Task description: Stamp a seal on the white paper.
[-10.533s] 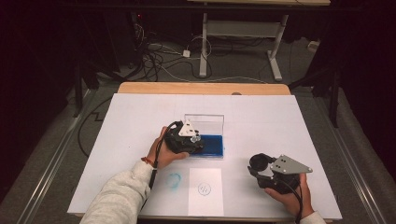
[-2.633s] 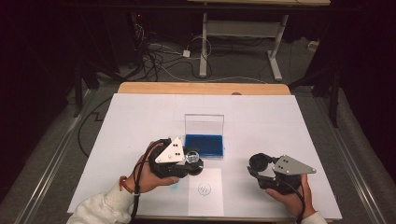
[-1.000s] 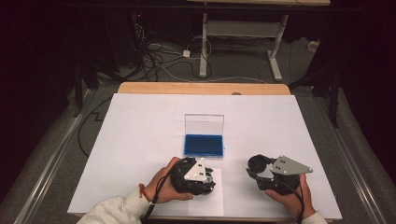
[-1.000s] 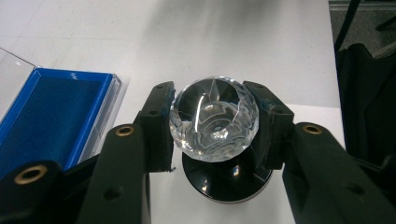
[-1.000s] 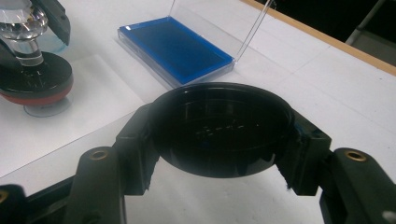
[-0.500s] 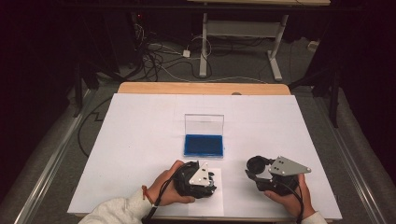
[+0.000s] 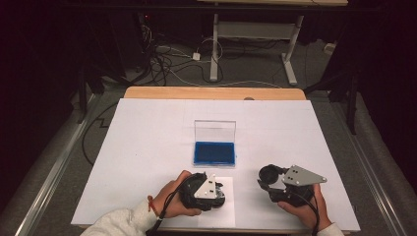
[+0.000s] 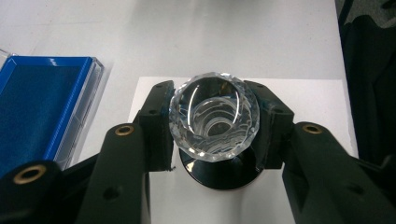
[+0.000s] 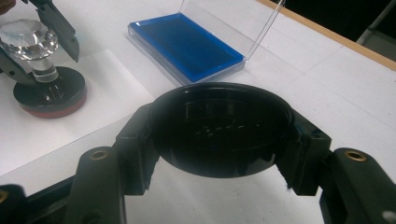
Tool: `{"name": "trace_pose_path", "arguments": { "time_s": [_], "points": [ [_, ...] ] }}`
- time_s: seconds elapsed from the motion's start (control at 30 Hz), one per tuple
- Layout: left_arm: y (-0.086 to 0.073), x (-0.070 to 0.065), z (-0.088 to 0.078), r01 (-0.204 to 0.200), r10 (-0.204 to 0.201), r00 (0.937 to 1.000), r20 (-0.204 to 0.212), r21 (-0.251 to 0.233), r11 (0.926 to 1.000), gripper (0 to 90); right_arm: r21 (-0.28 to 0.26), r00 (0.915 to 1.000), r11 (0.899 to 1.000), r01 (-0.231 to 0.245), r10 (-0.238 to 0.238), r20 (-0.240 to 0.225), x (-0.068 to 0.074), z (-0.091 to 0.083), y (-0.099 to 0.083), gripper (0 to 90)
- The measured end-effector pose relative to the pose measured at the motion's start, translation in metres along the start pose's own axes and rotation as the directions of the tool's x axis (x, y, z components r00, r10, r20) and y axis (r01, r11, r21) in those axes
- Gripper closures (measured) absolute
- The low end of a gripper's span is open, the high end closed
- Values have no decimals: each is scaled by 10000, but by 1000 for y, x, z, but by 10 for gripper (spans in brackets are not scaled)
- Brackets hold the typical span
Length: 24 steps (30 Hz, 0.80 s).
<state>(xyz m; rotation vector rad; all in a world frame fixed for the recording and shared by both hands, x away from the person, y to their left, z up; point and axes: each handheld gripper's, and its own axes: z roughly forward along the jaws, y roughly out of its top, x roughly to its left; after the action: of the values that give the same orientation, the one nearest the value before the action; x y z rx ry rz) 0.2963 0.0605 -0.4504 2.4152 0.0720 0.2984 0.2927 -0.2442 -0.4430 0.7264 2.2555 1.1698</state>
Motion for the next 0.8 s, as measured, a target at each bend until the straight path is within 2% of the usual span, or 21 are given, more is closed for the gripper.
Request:
{"name": "trace_pose_path", "arguments": {
  "time_s": [0.23,0.8],
  "points": [
    [-2,3,0,237,-234,9995,200,-133,9996,549,-7,10000,10000,13,-13,12,0,0,0,387],
    [-1,3,1,331,-328,9991,251,-87,9994,548,-124,10000,9999,-52,51,-24,1,-1,1,387]
  ]
}}
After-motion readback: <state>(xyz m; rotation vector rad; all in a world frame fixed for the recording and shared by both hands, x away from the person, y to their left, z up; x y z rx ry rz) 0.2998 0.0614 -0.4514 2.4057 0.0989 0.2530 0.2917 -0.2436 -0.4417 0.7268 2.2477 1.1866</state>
